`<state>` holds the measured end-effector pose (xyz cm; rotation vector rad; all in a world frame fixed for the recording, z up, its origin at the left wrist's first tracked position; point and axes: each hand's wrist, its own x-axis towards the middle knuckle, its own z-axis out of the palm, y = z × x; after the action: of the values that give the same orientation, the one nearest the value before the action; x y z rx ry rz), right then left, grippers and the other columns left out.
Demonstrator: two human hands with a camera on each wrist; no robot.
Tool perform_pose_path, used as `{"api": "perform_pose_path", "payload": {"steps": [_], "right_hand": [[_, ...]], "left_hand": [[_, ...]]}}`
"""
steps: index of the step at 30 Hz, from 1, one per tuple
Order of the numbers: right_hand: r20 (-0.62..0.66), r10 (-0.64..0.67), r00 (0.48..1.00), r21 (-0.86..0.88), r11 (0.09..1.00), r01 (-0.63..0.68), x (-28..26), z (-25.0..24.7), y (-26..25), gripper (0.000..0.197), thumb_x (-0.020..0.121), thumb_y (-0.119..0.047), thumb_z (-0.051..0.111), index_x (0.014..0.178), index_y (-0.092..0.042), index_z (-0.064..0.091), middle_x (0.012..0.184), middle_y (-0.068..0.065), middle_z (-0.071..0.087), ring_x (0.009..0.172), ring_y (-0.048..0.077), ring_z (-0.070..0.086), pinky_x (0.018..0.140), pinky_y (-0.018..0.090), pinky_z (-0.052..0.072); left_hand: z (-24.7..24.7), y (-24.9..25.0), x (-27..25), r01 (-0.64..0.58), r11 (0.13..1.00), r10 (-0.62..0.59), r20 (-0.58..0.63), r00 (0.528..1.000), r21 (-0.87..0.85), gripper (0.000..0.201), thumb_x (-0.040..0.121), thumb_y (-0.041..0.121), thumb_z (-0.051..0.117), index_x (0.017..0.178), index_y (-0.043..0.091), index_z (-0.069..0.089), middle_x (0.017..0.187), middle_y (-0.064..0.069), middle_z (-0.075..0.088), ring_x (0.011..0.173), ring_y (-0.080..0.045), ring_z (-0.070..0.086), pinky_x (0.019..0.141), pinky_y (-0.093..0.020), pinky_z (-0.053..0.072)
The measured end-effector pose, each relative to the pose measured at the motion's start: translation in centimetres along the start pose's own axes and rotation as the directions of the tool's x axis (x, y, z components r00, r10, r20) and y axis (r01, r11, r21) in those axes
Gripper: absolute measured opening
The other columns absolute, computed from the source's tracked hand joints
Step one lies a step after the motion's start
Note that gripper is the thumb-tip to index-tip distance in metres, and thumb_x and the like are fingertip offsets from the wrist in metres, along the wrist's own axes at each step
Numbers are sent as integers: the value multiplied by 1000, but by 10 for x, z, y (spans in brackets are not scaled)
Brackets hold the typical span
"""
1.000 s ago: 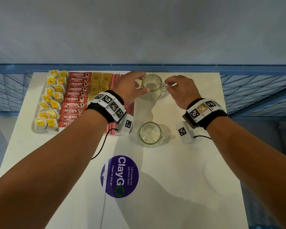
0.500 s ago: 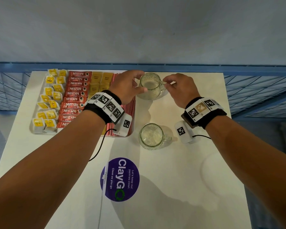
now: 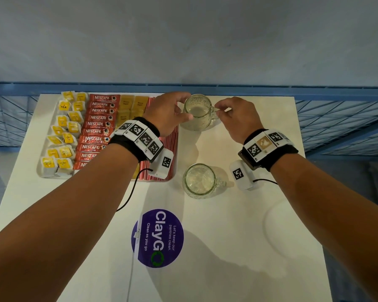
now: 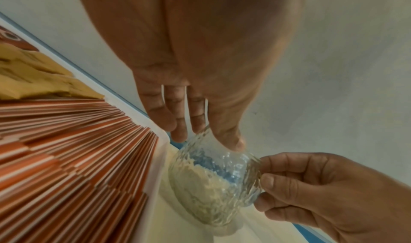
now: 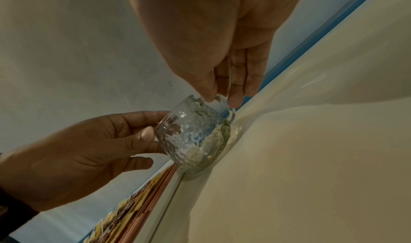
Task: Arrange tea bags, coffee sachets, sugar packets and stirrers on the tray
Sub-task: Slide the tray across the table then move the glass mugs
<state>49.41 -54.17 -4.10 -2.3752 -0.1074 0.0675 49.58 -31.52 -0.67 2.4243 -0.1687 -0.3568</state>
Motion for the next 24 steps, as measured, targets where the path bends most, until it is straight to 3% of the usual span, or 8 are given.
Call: {"api": "perform_pose_path", "payload": {"steps": [4,24], "right_hand": [[-1,6,1000,-5,1000,-6,1,-1,-1,21,98,-21,63,116,-16,73,112,-1,73,80,8,61,81,17,41],[3,5,1000,-20,1000,-5,-2,0,-4,21,99,-21,63,117,-16,72,114,1,72,83,11,63,83,20,44]], "left_hand": [[0,1,0,-1,1000,1,-2,1000,-3,56,90,29,74,141,27,52,131,7,60,104,-14,62,90,-33,53],[2,0,-2,1,1000,-1,-6,1000,23,54,90,29,73,140,28,51,130,9,60,102,-13,62,85,-30,50]]}}
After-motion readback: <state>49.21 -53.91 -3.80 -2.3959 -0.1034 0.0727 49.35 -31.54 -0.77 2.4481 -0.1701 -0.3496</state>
